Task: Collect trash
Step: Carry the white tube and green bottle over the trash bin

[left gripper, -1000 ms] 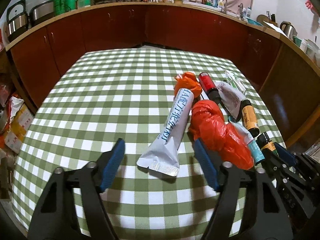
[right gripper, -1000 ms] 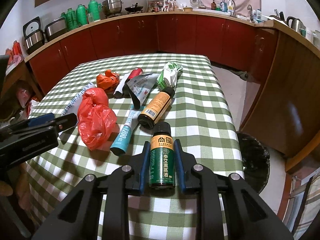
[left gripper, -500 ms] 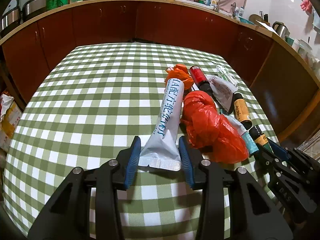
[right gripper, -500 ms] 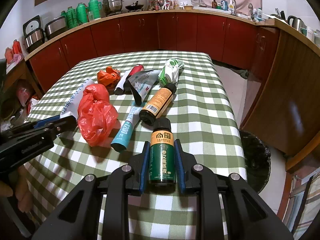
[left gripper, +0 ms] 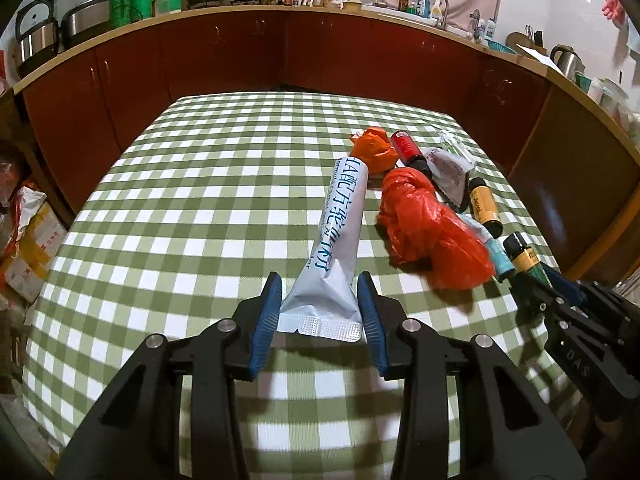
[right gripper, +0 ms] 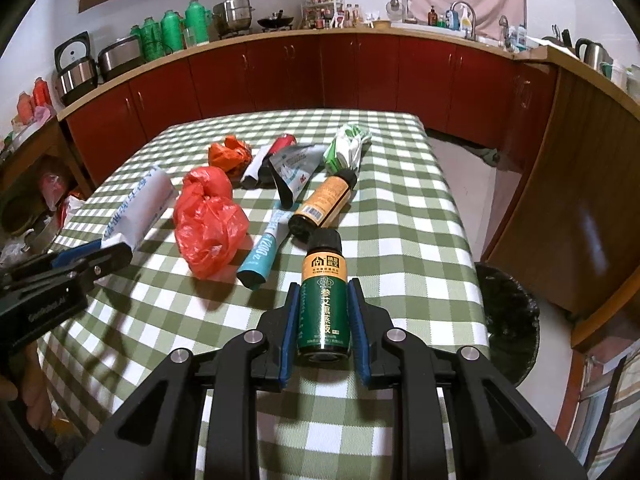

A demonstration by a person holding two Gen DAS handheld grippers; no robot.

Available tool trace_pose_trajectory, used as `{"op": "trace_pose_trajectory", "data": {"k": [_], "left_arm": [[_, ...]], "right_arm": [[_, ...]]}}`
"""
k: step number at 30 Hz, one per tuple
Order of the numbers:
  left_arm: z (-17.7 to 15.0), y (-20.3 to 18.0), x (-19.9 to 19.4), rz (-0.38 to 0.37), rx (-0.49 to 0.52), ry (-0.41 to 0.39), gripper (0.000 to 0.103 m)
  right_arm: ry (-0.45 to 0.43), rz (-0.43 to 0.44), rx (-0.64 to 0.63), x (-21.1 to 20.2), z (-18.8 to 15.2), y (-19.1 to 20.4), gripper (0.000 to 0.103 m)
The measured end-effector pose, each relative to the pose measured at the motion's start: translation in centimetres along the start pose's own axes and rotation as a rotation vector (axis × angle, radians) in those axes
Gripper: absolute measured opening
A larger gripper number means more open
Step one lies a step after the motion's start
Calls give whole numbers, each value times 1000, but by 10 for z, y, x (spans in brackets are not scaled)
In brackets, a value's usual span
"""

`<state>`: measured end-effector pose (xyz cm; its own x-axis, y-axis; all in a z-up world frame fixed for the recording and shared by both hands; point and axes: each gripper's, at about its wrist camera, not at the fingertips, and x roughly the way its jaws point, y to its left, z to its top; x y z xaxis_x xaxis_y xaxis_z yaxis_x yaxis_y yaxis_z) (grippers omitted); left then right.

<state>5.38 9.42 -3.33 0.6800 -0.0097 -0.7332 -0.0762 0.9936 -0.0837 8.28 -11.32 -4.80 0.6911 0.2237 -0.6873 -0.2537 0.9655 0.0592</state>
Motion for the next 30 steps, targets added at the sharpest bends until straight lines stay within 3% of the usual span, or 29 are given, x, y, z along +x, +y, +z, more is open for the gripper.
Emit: {"op": "trace_pose_trajectory", "data": {"k": [11,22,30], "left_arm": [[-2,-37,-31,-52,40,-54,38],[4,-133,-24,-173,143,-63,38],[6,-192,-7,-198,209,-52,38]], "right_arm": [[-72,-64,37,-32,0,-34,25],[-123,-197,125,-59,-6,-111,25],[-138,-257,159,-65,-8,-152,25]]}}
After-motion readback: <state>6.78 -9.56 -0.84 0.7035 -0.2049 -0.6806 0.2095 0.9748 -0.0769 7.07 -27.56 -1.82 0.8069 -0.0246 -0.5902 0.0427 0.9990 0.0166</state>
